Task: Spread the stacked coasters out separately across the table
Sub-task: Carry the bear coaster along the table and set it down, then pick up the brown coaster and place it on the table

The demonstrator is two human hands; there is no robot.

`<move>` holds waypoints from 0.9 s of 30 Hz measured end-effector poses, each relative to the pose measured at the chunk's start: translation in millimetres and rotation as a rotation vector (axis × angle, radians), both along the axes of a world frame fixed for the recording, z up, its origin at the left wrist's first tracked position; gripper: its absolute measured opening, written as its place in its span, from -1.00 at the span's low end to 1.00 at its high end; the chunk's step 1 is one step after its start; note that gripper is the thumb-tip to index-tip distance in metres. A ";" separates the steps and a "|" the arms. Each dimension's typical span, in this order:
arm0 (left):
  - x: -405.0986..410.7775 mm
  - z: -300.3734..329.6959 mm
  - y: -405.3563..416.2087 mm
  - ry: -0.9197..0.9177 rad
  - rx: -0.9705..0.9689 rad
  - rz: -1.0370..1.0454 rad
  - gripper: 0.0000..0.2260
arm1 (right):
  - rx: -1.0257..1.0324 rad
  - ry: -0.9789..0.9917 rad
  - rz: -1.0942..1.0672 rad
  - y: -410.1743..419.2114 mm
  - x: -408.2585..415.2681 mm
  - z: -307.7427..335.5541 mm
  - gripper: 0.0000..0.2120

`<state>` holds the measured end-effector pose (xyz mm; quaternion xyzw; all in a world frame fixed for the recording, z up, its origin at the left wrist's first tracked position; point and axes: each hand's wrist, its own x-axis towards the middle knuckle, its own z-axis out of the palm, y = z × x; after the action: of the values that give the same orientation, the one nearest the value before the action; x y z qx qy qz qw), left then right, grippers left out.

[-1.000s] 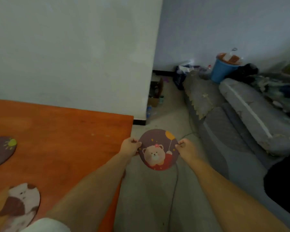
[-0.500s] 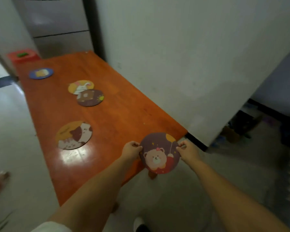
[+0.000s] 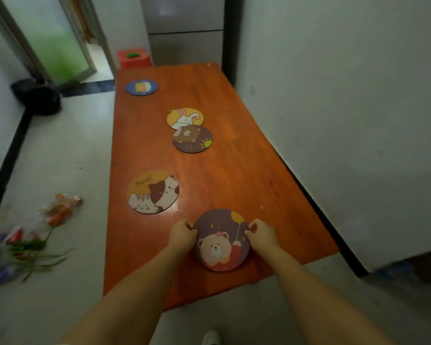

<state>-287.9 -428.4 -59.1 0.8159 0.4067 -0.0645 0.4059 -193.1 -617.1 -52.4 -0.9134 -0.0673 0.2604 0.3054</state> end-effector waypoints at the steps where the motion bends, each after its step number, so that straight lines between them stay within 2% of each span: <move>1: -0.4 -3.2 0.8 0.026 0.037 -0.013 -0.64 | -0.027 0.005 0.022 3.7 2.9 -4.2 -0.86; 4: -3.6 -15.9 -3.1 0.101 0.104 -0.046 -0.68 | -0.133 0.031 0.136 7.7 9.9 -15.8 -0.84; 7: -1.0 -17.1 -6.8 0.148 0.193 -0.153 -0.94 | -0.258 -0.021 0.294 7.4 17.5 -17.4 -0.82; 10: 3.4 -19.0 -4.3 0.181 0.319 -0.280 -0.83 | -0.289 -0.062 0.360 4.0 28.9 -15.5 -0.77; 13: 11.0 -15.9 -0.3 0.145 0.390 -0.315 -0.89 | -0.218 -0.013 0.305 -3.3 43.2 -8.9 -0.77; 17: 40.5 -2.2 -2.2 0.057 0.363 -0.306 -0.89 | -0.103 -0.026 0.146 -24.0 71.7 5.7 -0.86; 19: 64.7 10.5 -11.0 -0.006 0.324 -0.295 -0.82 | -0.071 -0.033 0.084 -37.2 88.6 16.1 -0.88; 22: 109.9 33.1 -31.7 -0.113 0.243 -0.292 -0.88 | -0.018 -0.069 0.021 -57.3 119.5 33.4 -0.88; 25: 160.3 49.2 -59.3 -0.198 0.232 -0.305 -0.85 | 0.040 -0.101 -0.029 -79.9 154.9 48.7 -0.80; 27: 193.1 54.2 -80.6 -0.237 0.224 -0.302 -0.80 | 0.071 -0.112 -0.036 -98.7 182.6 53.4 -0.82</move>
<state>-94.9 -508.9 -4.9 0.9093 0.2342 0.0172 0.3434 -10.4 -715.8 1.0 -0.9162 -0.0769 0.2009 0.3382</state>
